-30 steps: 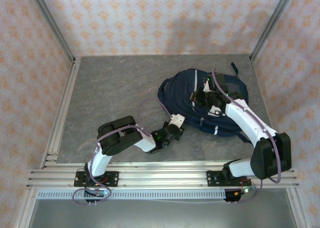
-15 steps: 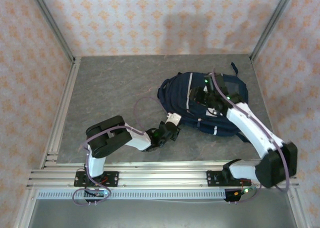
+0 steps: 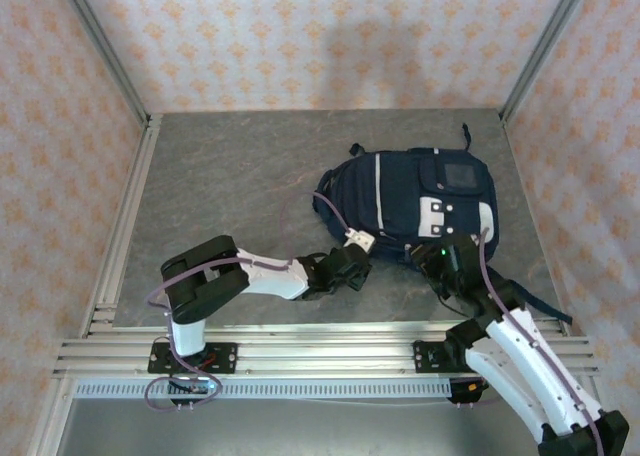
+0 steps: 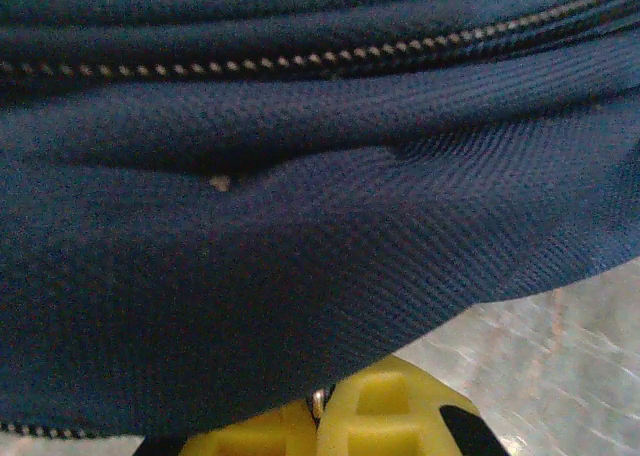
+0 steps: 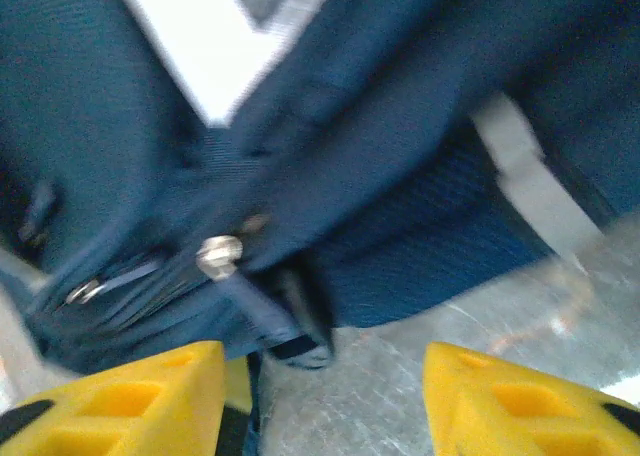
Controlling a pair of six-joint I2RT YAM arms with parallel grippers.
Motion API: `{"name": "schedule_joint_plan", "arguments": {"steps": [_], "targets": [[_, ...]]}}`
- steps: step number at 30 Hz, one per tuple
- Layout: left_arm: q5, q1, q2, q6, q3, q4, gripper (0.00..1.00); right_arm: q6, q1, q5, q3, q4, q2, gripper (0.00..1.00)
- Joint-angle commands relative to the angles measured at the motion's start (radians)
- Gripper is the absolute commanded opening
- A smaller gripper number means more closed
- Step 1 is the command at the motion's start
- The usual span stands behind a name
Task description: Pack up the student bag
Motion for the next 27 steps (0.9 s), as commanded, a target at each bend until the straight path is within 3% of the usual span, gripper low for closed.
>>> {"name": "schedule_joint_plan", "arguments": {"steps": [1,5,8,13,18,27], "targets": [[0.001,-0.033,-0.062,-0.048,0.018,-0.059,0.0,0.193,0.005,0.028,-0.072,0.028,-0.03,0.63],[0.003,-0.053,-0.07,-0.07,0.023,-0.069,0.0,0.162,0.005,0.029,-0.126,0.19,-0.012,0.63],[-0.002,-0.055,-0.073,-0.085,0.018,-0.07,0.0,0.087,0.004,0.083,-0.113,0.243,0.036,0.54],[-0.02,-0.055,-0.081,-0.094,0.001,-0.059,0.0,0.023,-0.011,0.122,-0.109,0.322,0.162,0.28],[-0.026,-0.041,-0.079,-0.097,-0.008,-0.071,0.0,-0.075,-0.039,0.222,-0.042,0.288,0.247,0.05],[-0.006,0.036,-0.093,-0.112,-0.049,-0.067,0.0,-0.224,-0.122,0.265,0.093,0.283,0.415,0.0]]}}
